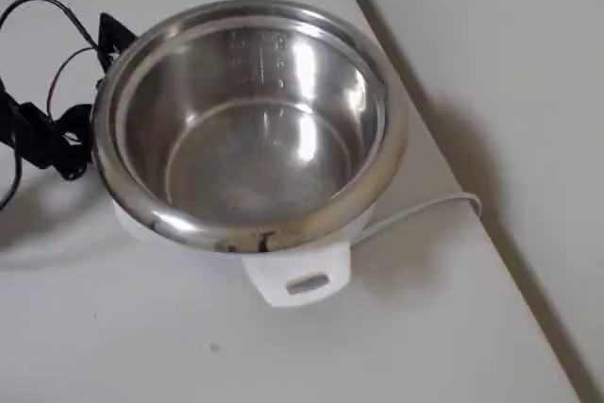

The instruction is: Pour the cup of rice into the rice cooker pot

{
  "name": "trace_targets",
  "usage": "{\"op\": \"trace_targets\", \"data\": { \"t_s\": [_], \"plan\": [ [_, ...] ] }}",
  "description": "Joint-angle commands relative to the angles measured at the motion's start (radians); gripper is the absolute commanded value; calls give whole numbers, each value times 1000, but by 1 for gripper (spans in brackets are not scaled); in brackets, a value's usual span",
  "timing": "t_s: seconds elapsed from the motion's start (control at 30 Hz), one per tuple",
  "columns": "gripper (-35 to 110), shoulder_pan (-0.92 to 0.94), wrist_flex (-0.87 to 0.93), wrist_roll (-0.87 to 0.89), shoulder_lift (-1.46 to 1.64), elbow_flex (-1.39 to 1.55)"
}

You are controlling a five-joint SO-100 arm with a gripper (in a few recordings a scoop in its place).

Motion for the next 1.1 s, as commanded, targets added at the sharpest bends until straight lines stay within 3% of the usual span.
{"op": "trace_targets", "data": {
  "t_s": [0.0, 0.27, 1.07],
  "plan": [
    [12, 23, 17, 18, 163, -40],
    [12, -17, 81, 9, 319, 6],
    [12, 75, 773, 31, 836, -304]
  ]
}}
